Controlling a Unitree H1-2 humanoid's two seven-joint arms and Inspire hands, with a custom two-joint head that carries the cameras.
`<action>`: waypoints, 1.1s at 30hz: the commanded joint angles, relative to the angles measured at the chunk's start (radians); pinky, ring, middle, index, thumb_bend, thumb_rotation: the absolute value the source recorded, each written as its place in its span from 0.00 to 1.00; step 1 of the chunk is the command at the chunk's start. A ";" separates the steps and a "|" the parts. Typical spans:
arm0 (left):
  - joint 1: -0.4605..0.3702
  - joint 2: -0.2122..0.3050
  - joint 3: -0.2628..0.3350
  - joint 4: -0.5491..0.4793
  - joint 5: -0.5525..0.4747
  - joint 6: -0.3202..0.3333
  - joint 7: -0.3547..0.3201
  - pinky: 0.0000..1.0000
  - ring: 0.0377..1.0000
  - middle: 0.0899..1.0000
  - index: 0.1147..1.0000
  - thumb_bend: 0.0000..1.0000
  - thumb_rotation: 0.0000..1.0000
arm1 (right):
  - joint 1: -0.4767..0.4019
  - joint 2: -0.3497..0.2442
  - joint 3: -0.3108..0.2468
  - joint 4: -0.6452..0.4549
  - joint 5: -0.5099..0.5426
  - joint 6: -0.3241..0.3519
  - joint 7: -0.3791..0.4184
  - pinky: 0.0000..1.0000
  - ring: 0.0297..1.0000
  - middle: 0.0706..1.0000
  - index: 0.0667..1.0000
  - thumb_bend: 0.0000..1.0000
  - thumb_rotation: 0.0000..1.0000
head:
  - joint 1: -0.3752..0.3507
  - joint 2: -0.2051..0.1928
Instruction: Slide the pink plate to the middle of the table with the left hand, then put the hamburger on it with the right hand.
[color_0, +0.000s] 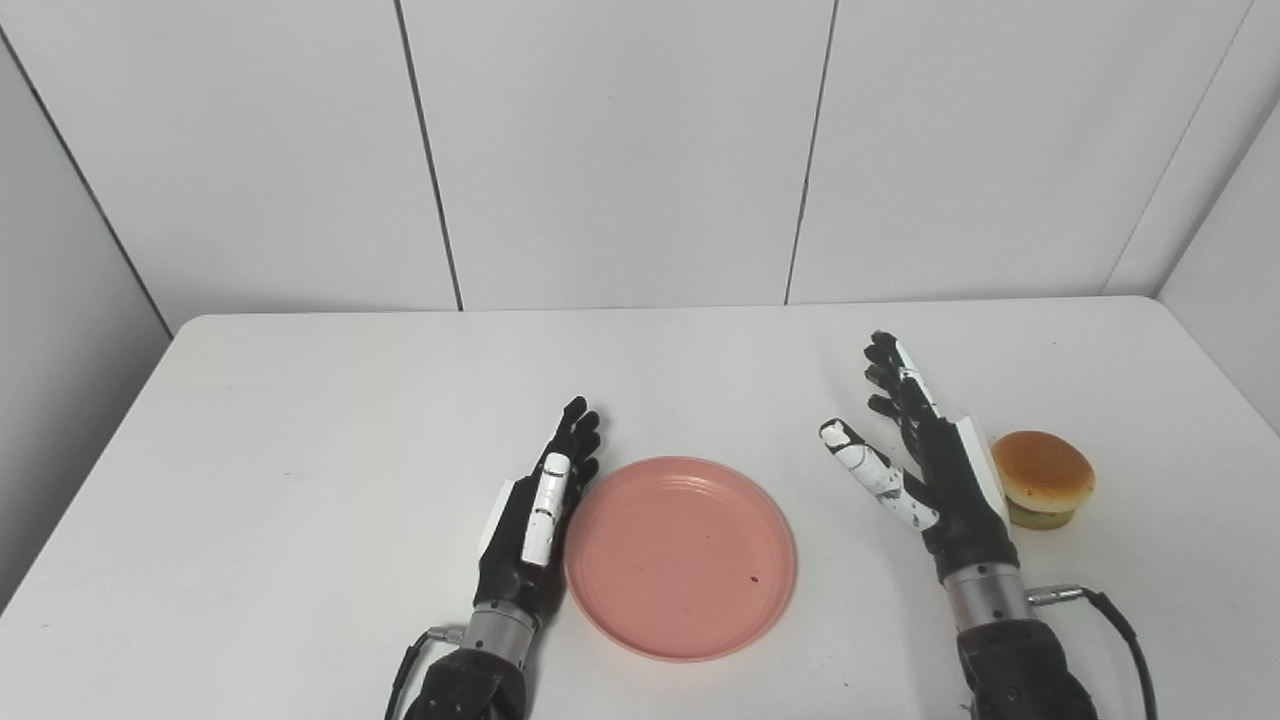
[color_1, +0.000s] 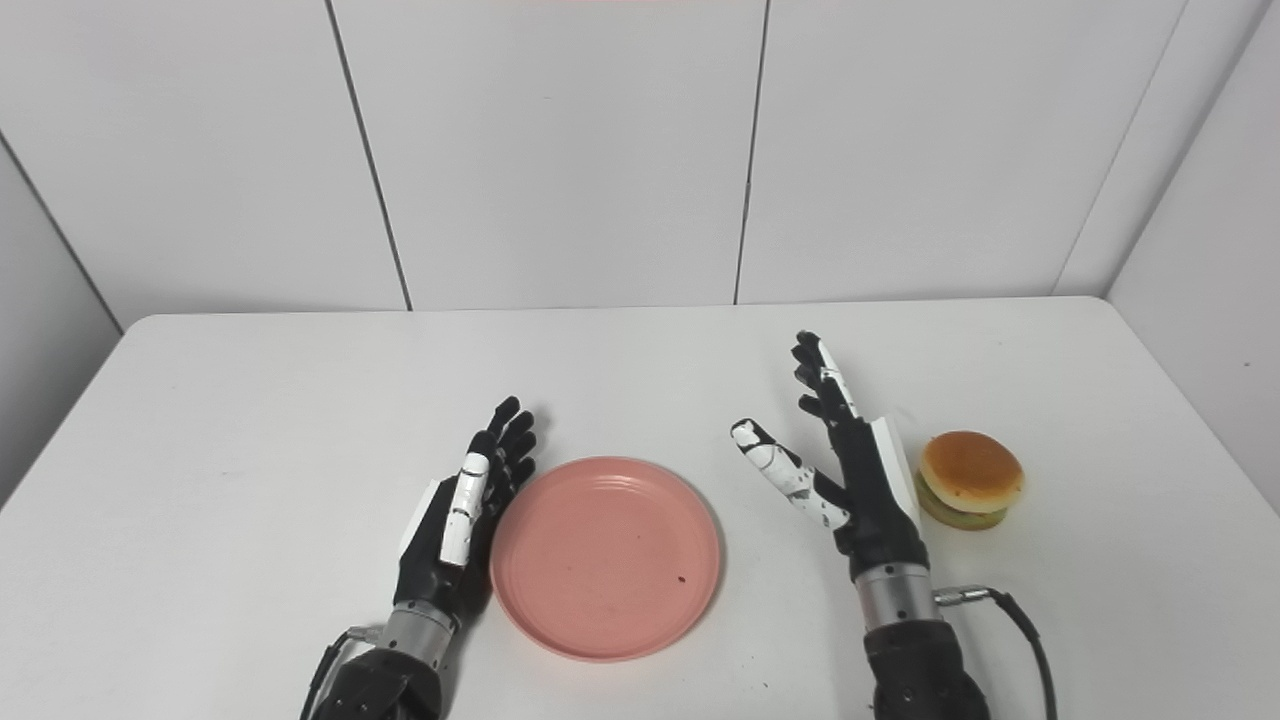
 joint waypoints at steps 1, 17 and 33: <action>0.061 0.026 0.015 0.059 -0.007 -0.007 -0.008 1.00 0.99 0.97 0.96 0.57 1.00 | -0.036 -0.021 0.002 -0.044 -0.025 0.018 0.007 0.85 0.91 0.92 0.94 0.56 0.76 | -0.001 -0.004; 0.091 0.024 0.019 0.011 -0.033 0.038 -0.019 1.00 0.98 0.96 0.95 0.53 1.00 | -0.056 -0.203 -0.041 -0.057 -0.156 -0.027 -0.005 0.80 0.88 0.90 0.89 0.63 0.61 | -0.019 -0.026; 0.084 0.042 0.014 0.038 -0.033 0.011 -0.037 1.00 1.00 0.98 0.97 0.51 1.00 | -0.037 -0.360 -0.077 -0.068 -0.260 0.002 0.009 0.76 0.83 0.85 0.85 0.72 0.57 | -0.051 -0.029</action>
